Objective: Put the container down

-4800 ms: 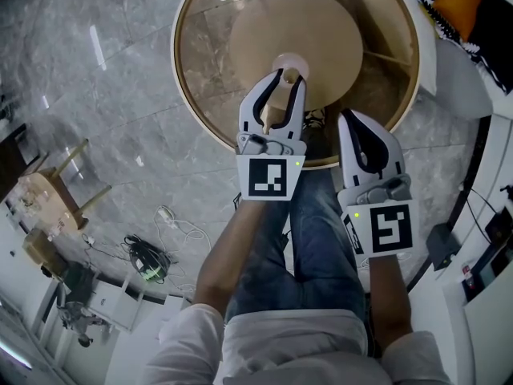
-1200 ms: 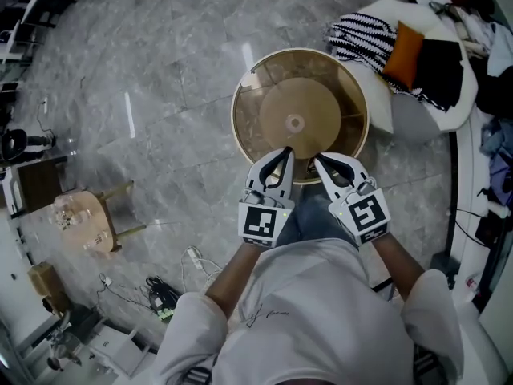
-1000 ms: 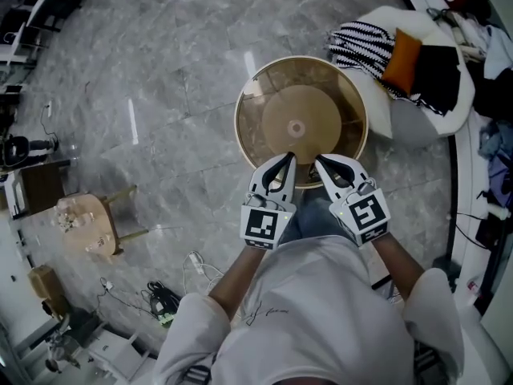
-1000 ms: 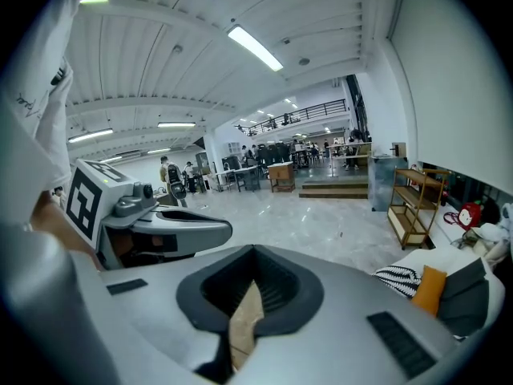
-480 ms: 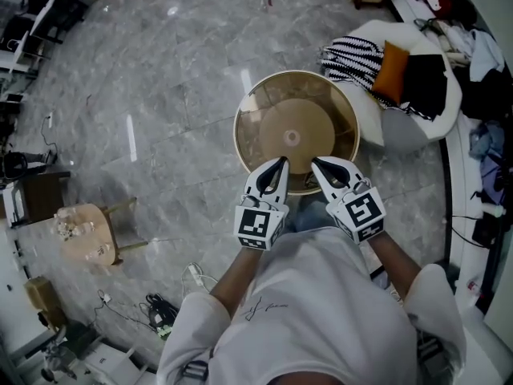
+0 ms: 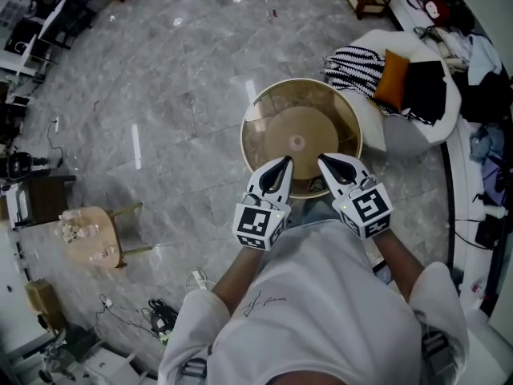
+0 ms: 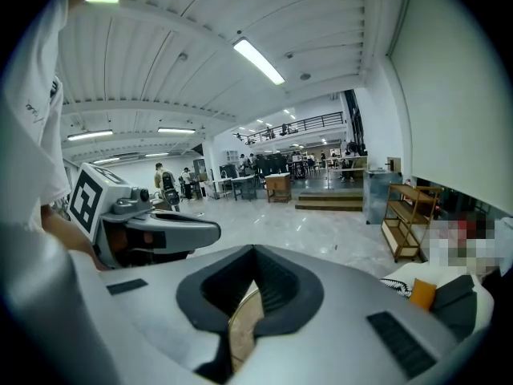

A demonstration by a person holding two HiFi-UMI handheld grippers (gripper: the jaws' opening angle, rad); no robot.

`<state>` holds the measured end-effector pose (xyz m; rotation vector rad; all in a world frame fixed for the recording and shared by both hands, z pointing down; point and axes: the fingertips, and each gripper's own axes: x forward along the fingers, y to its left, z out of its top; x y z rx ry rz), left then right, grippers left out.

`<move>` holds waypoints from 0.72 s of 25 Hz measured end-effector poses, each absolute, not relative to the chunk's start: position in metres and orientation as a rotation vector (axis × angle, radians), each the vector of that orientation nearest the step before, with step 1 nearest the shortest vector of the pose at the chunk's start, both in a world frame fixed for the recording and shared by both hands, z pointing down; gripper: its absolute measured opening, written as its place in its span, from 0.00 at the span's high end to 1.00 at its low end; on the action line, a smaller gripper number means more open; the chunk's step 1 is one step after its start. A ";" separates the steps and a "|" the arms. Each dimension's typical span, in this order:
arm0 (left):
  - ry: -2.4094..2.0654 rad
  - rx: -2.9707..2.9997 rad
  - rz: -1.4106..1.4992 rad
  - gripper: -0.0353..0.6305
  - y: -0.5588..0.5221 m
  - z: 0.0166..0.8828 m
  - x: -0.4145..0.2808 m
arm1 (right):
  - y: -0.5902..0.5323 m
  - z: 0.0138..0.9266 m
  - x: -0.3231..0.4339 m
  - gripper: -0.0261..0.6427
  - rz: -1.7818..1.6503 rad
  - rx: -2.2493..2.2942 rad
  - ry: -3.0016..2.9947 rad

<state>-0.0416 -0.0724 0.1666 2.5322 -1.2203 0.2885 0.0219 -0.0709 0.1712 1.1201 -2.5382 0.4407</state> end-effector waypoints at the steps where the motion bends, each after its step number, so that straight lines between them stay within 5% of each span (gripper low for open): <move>1: -1.216 2.533 0.279 0.92 -0.070 0.163 -0.044 | -0.070 0.167 0.020 0.94 0.435 1.123 -2.542; 18: -1.295 2.512 0.227 0.92 -0.057 0.124 -0.058 | -0.052 0.127 0.013 0.94 0.374 1.132 -2.555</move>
